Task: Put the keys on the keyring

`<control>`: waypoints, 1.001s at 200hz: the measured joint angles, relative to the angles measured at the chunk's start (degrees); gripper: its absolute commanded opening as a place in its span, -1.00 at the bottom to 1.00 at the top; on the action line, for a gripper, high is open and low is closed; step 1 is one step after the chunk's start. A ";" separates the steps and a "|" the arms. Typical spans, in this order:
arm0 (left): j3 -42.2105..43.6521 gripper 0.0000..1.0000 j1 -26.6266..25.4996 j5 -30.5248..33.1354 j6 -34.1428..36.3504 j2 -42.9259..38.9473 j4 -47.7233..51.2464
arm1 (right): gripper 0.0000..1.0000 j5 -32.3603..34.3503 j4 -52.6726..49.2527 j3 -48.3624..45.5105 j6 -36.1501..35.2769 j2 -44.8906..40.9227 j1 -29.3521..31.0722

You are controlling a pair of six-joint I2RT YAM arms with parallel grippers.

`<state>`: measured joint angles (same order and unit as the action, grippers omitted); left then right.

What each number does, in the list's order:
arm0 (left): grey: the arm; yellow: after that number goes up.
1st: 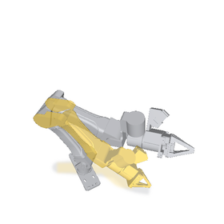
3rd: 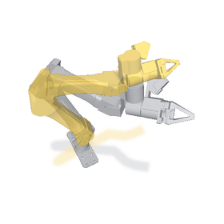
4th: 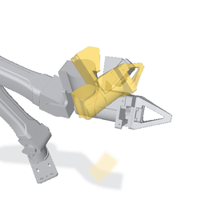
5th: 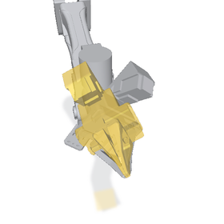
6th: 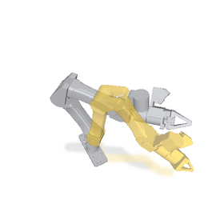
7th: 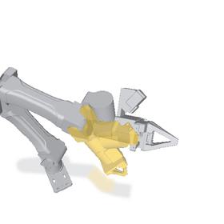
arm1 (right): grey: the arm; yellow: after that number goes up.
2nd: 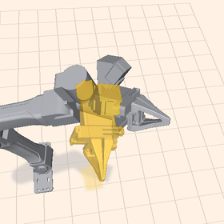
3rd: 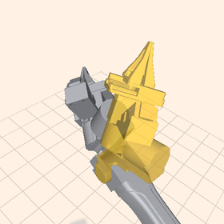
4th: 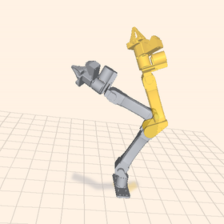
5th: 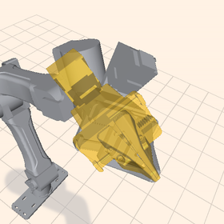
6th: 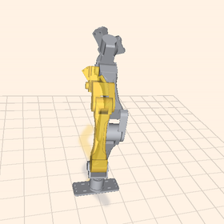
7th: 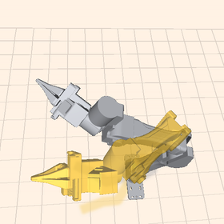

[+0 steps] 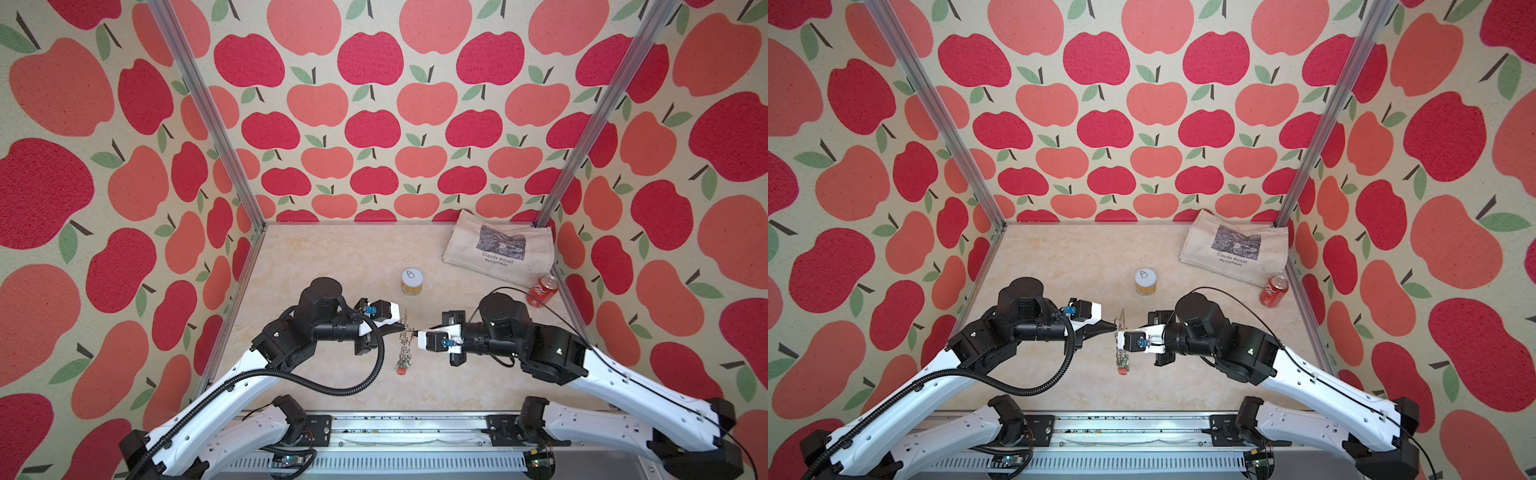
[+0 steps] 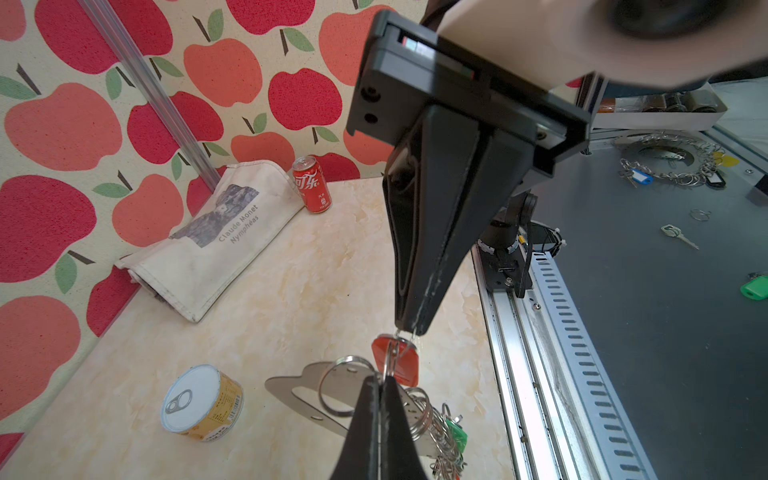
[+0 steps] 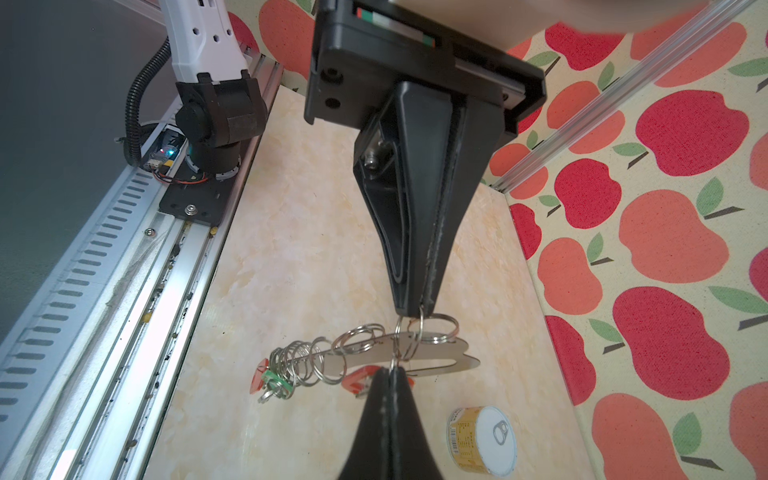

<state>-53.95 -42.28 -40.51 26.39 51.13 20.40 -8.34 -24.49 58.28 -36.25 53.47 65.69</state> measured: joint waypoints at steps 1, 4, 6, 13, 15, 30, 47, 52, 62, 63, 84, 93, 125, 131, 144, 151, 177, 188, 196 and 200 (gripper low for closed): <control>0.00 -1.00 0.02 -0.07 0.00 -0.02 -0.02 | -1.00 0.00 0.00 0.00 0.00 0.00 0.00; 0.00 -1.00 0.09 -0.13 -0.02 -0.07 -0.02 | -1.00 0.07 0.02 0.00 0.00 0.00 0.07; 0.00 -1.00 0.11 -0.20 -0.04 -0.13 -0.02 | -1.00 0.11 0.04 0.00 0.00 0.00 0.09; 0.00 -1.00 0.17 -0.52 -0.20 -0.22 -0.04 | -1.00 0.22 0.11 0.00 -0.02 0.00 0.28; 0.00 -1.00 0.20 -0.57 -0.24 -0.24 -0.04 | -1.00 0.28 0.15 0.00 -0.02 0.00 0.33; 0.00 -1.00 0.46 -1.05 -0.92 -0.44 -0.07 | -1.00 0.42 0.37 0.00 -0.04 0.00 0.55; 0.00 -1.00 0.66 -1.60 -1.51 -0.68 -0.35 | -1.00 0.46 0.63 0.00 -0.04 0.00 0.70; 0.00 -1.00 0.70 -1.73 -1.60 -0.70 -0.48 | -1.00 0.46 0.76 0.00 -0.04 0.00 0.70; 0.00 -1.00 0.81 -2.03 -1.90 -0.79 -0.66 | -1.00 0.42 0.92 0.00 -0.02 0.00 0.70; 0.00 -1.00 0.83 -2.05 -1.95 -0.81 -0.68 | -1.00 0.42 0.94 0.00 -0.02 0.00 0.70; 0.00 -1.00 0.90 -2.47 -2.78 -0.90 -1.20 | -1.00 0.39 1.29 0.00 -0.02 0.02 0.74; 0.00 -1.00 0.96 -2.51 -2.99 -0.90 -1.44 | -1.00 0.39 1.38 0.00 -0.02 0.02 0.74; 0.02 -1.00 1.20 -3.13 -3.69 -1.14 -2.49 | -1.00 0.35 2.19 0.00 0.00 0.22 0.74; 0.02 -1.00 1.25 -3.28 -3.89 -1.22 -2.67 | -1.00 0.35 2.38 0.00 0.00 0.24 0.74; 0.07 -1.00 1.36 -3.50 -4.07 -1.42 -3.10 | -1.00 0.20 2.40 0.00 0.02 0.28 0.81; 0.13 -1.00 1.40 -3.52 -4.09 -1.62 -3.21 | -1.00 0.17 2.43 0.00 0.02 0.26 0.92; 0.37 -1.00 1.40 -3.61 -4.07 -2.05 -3.58 | -0.83 0.15 2.51 0.00 0.09 0.11 1.07; 0.37 -1.00 1.40 -3.54 -4.07 -2.08 -4.20 | -0.77 -0.11 2.47 0.00 0.20 0.09 1.09; 0.37 -1.00 1.46 -3.43 -4.04 -2.08 -4.96 | -0.70 -0.46 2.10 0.00 0.28 0.09 1.20; 0.37 -1.00 1.57 -3.28 -4.04 -2.08 -5.57 | -0.67 -0.72 1.66 -0.04 0.26 0.07 1.38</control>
<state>-53.58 -40.71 -43.79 22.35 49.06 14.83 -9.06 -22.83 58.24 -35.99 53.54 67.07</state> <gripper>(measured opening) 0.047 0.126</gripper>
